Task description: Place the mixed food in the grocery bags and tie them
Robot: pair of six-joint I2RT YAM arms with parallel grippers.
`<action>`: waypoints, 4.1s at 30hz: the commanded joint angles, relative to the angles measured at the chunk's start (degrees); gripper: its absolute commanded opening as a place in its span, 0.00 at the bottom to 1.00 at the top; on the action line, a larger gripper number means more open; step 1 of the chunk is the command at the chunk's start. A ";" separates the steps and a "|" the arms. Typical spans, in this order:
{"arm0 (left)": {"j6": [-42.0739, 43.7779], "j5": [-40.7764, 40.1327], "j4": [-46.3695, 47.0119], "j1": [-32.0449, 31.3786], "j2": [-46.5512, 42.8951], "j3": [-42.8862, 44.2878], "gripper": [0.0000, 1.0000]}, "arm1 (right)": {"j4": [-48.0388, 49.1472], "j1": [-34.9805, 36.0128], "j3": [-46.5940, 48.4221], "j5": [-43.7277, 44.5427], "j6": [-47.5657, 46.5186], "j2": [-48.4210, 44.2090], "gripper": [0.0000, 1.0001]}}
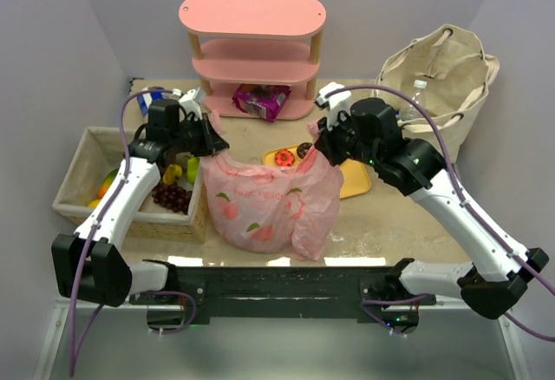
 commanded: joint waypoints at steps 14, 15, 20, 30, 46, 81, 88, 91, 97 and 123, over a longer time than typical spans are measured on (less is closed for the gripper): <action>6.16 -2.03 -2.59 0.90 -9.24 -5.47 0.00 | -2.39 -16.01 -5.72 3.32 14.39 3.18 0.00; 6.16 -0.43 0.99 0.64 -9.59 -5.66 0.00 | -0.97 -16.01 -5.55 0.79 13.59 2.56 0.00; 7.92 3.71 8.58 -6.55 -8.73 -2.86 0.00 | 8.60 -15.83 -4.67 -8.89 8.76 0.53 0.00; 6.07 15.66 18.25 -14.57 -1.60 -1.18 0.00 | 18.64 -8.02 -3.00 -30.34 8.93 5.80 0.00; 22.16 18.32 -4.94 -16.32 2.45 8.40 0.44 | -6.03 -3.71 10.27 -37.39 -4.42 18.81 0.00; 7.76 12.17 12.44 -16.32 -5.19 0.06 0.00 | -3.78 -1.07 13.09 -17.26 5.85 12.06 0.75; 3.62 3.11 22.65 -16.32 -8.98 -9.34 0.00 | 15.53 -1.07 -5.76 -14.09 7.08 -1.46 0.83; 1.16 0.81 26.24 -16.32 -9.16 -11.46 0.00 | 26.36 -1.07 -13.07 -12.60 9.01 -5.79 0.85; 0.80 1.87 24.42 -16.32 -9.07 -7.33 0.00 | 27.78 -1.07 -14.59 -12.16 8.31 -12.38 0.89; 9.68 4.67 25.35 -13.53 -7.05 -7.06 0.00 | 41.49 -1.16 -29.79 -12.57 15.70 -18.28 0.99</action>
